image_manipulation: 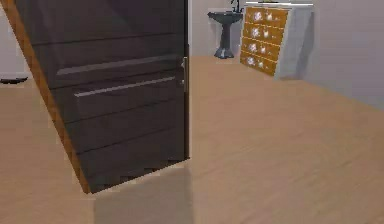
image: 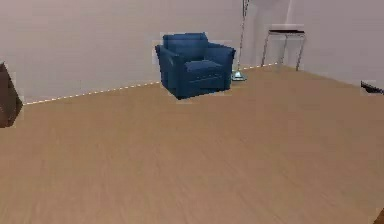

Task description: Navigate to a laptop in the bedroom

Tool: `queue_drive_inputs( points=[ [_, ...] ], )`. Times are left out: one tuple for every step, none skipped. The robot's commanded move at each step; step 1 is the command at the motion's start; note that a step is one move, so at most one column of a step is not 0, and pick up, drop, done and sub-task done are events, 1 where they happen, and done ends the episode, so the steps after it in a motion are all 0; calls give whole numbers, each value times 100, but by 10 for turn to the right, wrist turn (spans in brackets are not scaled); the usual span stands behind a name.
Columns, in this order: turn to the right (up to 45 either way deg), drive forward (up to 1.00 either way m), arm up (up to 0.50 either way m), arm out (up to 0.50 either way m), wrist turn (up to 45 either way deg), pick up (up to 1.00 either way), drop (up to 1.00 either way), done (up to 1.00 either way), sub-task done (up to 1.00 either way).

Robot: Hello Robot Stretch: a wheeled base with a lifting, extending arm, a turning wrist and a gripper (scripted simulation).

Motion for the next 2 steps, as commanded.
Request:
queue_drive_inputs(
  points=[
    [450,0,0,0,0,0,0,0,0],
    [150,0,0,0,0,0,0,0,0]
  ],
)
